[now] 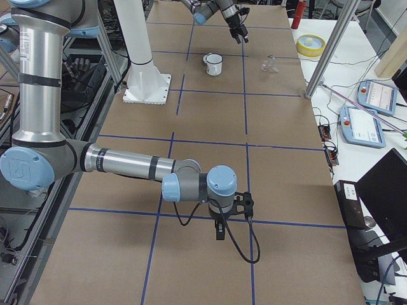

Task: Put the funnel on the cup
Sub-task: 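Move the left gripper to the clear glass funnel, then grasp the glass funnel's rim with the left gripper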

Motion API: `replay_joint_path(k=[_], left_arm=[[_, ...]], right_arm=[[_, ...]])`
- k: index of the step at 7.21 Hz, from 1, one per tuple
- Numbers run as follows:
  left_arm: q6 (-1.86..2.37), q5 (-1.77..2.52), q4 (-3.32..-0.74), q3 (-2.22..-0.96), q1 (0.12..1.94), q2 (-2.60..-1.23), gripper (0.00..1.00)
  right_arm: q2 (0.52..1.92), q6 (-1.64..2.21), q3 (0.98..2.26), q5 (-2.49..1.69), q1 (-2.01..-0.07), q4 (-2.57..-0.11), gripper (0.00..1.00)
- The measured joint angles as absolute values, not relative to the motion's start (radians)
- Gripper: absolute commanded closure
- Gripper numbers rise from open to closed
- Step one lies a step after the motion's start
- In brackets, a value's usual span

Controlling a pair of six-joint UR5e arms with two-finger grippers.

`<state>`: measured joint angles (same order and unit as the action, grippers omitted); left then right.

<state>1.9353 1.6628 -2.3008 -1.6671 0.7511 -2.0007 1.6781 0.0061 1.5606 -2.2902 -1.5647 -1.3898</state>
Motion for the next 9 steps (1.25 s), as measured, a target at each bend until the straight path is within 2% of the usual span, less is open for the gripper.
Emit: replay_joint_path(k=[2,4,5,6,7,8,9], left_arm=[[2.155,1.54,-2.42,-1.431,0.745,-2.147,0.02],[2.24,1.479,-2.465,-1.278,0.744,-2.23,0.02],[2.253,1.47,-2.508,-1.216,0.744,-2.242,0.05],[2.258,1.46,-2.551,-1.167,0.745,-2.248,0.12],[2.26,1.452,-2.575,-1.143,0.749,-2.249,0.24],[2.261,1.448,-2.585,-1.13,0.756,-2.25,0.31],[2.261,1.447,-2.592,-1.118,0.765,-2.25,0.31]], right_arm=[[1.678,0.006,1.56,-2.29,-1.565,-1.39,0.0],[1.678,0.006,1.56,-2.29,-1.565,-1.39,0.0],[1.678,0.006,1.56,-2.29,-1.565,-1.39,0.0],[1.678,0.006,1.56,-2.29,-1.565,-1.39,0.0],[1.678,0.006,1.56,-2.29,-1.565,-1.39,0.0],[1.678,0.006,1.56,-2.29,-1.565,-1.39,0.0],[1.678,0.006,1.561,-2.29,-1.565,-1.39,0.0]])
